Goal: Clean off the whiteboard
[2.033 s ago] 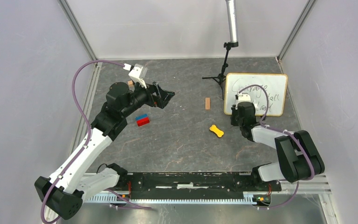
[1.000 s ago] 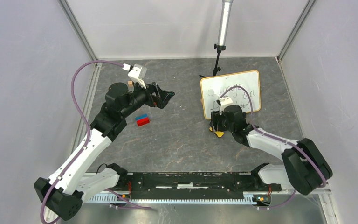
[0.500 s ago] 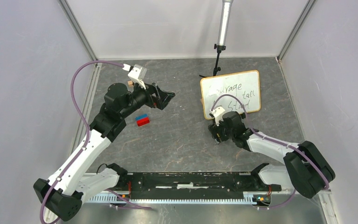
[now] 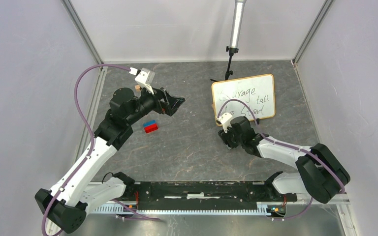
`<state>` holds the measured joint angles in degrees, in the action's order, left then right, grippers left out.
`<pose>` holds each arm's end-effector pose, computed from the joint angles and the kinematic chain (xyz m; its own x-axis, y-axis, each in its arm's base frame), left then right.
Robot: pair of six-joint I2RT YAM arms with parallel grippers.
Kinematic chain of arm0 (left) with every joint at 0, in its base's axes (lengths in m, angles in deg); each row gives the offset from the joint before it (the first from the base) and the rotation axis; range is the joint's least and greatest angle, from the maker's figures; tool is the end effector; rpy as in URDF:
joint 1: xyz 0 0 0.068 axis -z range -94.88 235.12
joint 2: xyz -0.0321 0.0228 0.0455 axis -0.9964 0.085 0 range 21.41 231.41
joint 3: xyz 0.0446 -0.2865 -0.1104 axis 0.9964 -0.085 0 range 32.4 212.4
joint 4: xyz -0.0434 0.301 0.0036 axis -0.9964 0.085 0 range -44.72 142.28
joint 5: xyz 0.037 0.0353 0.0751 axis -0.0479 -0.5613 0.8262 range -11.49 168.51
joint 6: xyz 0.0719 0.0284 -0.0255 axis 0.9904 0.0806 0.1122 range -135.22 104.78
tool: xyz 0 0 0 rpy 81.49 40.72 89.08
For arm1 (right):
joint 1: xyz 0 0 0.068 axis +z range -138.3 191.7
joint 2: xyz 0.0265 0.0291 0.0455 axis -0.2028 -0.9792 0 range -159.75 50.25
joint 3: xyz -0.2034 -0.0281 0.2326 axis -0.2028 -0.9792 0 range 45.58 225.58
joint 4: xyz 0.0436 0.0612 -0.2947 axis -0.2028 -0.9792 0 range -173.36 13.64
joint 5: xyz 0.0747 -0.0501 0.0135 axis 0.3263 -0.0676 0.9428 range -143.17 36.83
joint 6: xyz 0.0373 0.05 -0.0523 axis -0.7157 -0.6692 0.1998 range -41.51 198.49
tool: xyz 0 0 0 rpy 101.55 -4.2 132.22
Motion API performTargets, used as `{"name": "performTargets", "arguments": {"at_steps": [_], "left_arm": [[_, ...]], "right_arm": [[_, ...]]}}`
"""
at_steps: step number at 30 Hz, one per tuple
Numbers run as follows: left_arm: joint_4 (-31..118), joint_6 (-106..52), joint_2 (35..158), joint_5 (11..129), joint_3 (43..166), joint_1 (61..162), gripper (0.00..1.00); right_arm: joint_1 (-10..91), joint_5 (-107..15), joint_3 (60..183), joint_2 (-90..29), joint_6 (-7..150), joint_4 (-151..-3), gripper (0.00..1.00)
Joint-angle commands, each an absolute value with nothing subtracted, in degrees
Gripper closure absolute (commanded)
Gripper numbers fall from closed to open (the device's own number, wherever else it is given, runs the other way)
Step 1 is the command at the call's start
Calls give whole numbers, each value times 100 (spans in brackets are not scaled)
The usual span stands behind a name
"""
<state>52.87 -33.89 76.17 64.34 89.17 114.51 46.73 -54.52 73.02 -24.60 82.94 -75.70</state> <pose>0.2312 -0.1500 0.4169 -0.3007 -0.1870 -0.9352 0.6248 0.7023 -0.3412 0.2307 0.1597 0.1272 -0.5511 -0.4811 -0.6818 -0.6053 0.7929 -0.0701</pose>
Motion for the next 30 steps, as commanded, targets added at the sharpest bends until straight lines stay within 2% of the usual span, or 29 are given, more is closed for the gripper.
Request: {"name": "performTargets", "arguments": {"at_steps": [1,4,7,8,17,21,30], "left_arm": [[5155,-3368,7624,6277,9075,11475,0],[5204,-3358,7679,6314,9106,11474,0],[5204,-3367,7727,6313,9093,11476,0],[5200,-3367,7765,6301,9100,11474,0],[5283,-3450,8121,6187,9152,11475,0],[5393,-3548,8537,6049,9239,11492,0],[5420,-3675,9298,5774,9348,11538,0]], "right_arm": [[4707,-5526,7433,-2546,8359,-7496,49],[4730,-5550,7391,-2527,8326,-7478,59],[4739,-5727,7319,-2370,8217,-7459,74],[4742,-5794,7276,-2258,8173,-7451,75],[4739,-6685,7006,-708,7506,-7276,76],[4739,-7303,7280,-297,7309,-6952,74],[4721,-8400,8149,-989,7688,-4968,67]]}}
